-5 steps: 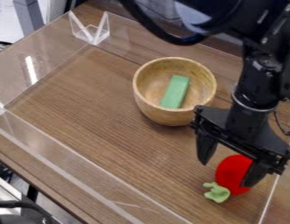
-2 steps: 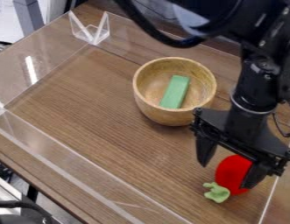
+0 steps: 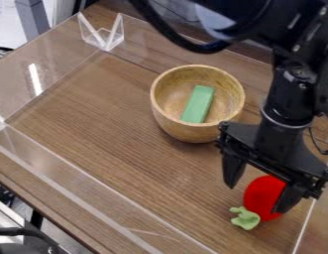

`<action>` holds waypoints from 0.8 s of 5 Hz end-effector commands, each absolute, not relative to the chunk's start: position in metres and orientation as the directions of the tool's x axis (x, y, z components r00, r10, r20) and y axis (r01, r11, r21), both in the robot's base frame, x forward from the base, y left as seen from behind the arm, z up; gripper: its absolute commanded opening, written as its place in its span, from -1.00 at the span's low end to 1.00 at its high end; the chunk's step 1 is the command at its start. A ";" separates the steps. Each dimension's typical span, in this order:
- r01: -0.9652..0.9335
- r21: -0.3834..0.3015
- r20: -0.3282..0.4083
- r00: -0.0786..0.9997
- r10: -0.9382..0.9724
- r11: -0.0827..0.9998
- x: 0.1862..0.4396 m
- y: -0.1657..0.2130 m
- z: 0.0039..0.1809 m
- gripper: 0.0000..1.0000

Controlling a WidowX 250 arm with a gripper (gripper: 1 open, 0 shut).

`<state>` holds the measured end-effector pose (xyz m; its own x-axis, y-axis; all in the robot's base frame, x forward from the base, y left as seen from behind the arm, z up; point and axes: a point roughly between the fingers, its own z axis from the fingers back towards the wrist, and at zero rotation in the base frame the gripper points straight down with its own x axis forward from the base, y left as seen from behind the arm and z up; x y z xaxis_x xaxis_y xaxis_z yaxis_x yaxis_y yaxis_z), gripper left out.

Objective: Move the red fruit to the left

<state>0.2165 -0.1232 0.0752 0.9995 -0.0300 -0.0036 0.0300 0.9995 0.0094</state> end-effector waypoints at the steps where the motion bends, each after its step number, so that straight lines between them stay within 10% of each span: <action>1: 0.033 -0.016 0.047 0.998 -0.032 0.999 0.220 -0.126 0.089 1.00; 2: 0.026 -0.018 0.038 0.999 -0.025 1.000 0.220 -0.125 0.083 -1.00; 4: 0.012 -0.030 0.092 0.996 -0.009 0.999 0.220 -0.118 0.113 -1.00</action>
<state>0.2136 -0.1174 0.1001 0.9986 -0.0196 0.0490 0.0201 0.9998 -0.0094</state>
